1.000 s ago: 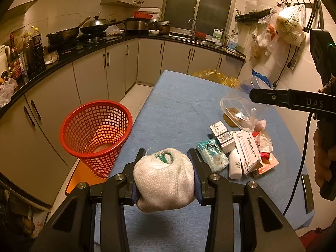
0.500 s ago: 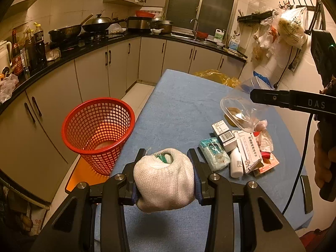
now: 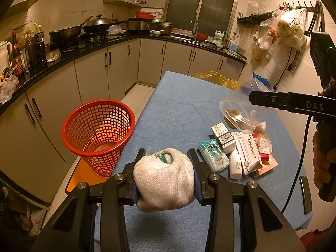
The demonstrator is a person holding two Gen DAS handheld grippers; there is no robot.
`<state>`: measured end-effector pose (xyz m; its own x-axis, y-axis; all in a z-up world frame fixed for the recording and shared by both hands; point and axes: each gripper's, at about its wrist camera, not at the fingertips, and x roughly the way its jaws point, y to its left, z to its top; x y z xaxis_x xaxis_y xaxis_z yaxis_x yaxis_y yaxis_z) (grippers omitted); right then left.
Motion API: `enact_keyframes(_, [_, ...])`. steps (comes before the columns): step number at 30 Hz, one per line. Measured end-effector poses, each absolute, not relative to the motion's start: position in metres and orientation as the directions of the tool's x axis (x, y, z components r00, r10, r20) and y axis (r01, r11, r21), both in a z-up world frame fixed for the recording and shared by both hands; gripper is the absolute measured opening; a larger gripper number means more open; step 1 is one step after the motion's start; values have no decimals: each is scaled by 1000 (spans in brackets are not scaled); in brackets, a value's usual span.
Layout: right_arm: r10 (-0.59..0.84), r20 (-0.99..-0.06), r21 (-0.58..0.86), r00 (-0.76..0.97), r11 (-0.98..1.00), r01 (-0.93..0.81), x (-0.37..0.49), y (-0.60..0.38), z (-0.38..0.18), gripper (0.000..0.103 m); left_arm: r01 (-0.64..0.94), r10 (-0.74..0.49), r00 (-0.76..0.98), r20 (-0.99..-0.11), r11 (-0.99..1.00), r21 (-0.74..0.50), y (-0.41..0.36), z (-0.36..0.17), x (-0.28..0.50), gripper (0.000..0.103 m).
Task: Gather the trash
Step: 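Carry the cloth bundle and clear bowl toward the red wastebasket with both grippers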
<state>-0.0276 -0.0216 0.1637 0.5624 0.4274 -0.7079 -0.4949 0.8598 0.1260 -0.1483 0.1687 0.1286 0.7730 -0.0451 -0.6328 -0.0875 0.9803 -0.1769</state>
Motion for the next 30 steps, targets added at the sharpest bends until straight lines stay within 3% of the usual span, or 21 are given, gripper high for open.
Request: enact_keyframes(30, [435, -716, 134, 546, 853, -504, -23, -7, 163, 60, -105, -41, 773, -634, 976, -191, 180, 129, -147, 38])
